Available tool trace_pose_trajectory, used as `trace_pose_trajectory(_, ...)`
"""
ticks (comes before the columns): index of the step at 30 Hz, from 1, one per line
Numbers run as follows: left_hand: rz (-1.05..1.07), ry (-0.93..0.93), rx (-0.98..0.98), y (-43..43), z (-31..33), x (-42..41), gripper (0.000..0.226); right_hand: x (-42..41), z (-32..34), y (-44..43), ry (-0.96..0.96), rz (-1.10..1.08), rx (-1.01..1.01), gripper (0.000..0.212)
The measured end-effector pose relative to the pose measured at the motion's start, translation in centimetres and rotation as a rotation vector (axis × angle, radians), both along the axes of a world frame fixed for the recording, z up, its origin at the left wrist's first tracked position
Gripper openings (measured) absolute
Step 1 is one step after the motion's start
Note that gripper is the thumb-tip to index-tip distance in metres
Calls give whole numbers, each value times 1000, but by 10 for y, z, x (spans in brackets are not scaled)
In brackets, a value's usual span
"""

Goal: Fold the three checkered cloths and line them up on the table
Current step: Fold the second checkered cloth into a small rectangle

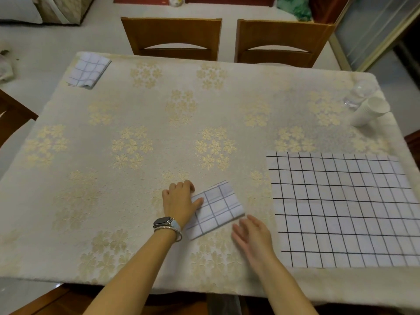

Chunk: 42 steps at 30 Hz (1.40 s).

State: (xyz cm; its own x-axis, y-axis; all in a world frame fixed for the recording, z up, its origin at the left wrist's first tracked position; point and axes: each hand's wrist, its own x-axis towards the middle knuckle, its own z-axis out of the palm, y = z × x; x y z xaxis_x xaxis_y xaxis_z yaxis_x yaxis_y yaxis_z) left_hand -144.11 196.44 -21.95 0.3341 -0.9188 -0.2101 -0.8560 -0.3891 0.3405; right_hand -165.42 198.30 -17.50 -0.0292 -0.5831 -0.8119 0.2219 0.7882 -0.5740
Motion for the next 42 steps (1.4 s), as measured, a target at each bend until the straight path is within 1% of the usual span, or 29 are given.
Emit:
trace_pose_trajectory(1,3,-8,10,-1,1,-1,36,3,1,4,-58,-6,36,45)
trace_pose_trajectory(3,11,-24,30,-2,3,-2,33,9,0,8,-114,-18,66,51)
trace_pose_trajectory(6,42,-19,59,1,5,-4,30,16,-1,6,-113,-23,73,52)
trace_pose_trajectory(8,57,-13,83,3,5,-6,28,18,-1,3,-103,-16,69,49)
trace_pose_trajectory(11,69,20,117,8,5,-8,27,19,-6,-4,-32,49,46,35)
trace_pose_trajectory(15,105,114,136,13,7,-12,26,20,-8,-10,172,310,-52,19)
trace_pose_trajectory(19,140,171,160,21,12,-16,27,20,-10,-15,258,408,-171,21)
trace_pose_trajectory(21,158,218,195,24,15,-17,28,20,-10,-17,256,404,-171,21)
trace_pose_trajectory(23,166,257,233,29,18,-18,31,20,-11,-18,228,379,-125,21)
trace_pose_trajectory(25,176,356,269,35,19,-19,29,18,-11,-20,238,397,-96,23)
trace_pose_trajectory(28,229,640,295,47,20,-22,21,12,-11,-23,242,451,-95,27)
trace_pose_trajectory(30,311,821,288,55,25,-24,15,7,-8,-23,196,452,-97,24)
trace_pose_trajectory(31,359,906,285,57,29,-25,15,5,-7,-22,178,442,-101,23)
trace_pose_trajectory(33,439,1072,292,61,36,-30,25,1,-5,-22,162,418,-122,24)
trace_pose_trajectory(35,471,1194,282,63,42,-35,38,-3,-1,-20,138,399,-136,25)
trace_pose_trajectory(37,463,1235,250,63,48,-41,45,-6,6,-19,108,390,-155,24)
trace_pose_trajectory(40,420,1213,178,61,60,-51,36,-10,19,-14,103,414,-208,26)
trace_pose_trajectory(42,438,1218,116,62,68,-58,33,-11,28,-11,115,426,-245,27)
